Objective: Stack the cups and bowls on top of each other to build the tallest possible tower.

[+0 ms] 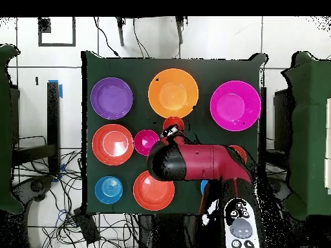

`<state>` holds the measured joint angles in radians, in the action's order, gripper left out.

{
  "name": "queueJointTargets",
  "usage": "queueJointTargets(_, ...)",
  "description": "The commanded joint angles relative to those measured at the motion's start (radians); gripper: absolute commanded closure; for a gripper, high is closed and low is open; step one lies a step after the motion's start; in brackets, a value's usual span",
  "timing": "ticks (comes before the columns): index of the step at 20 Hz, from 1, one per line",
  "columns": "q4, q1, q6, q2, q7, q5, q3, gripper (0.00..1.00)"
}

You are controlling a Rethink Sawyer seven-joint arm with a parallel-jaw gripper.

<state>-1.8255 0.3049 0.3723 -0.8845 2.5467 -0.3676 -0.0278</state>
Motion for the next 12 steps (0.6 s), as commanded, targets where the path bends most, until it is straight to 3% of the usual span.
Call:
queueJointTargets(1,0.025,0.027,0.073,0.056,-0.154,-0.051,-0.12,1.0)
queueJointTargets(12,0.109,0.052,0.142,0.077,-0.201,-0.054,-0.16,1.0)
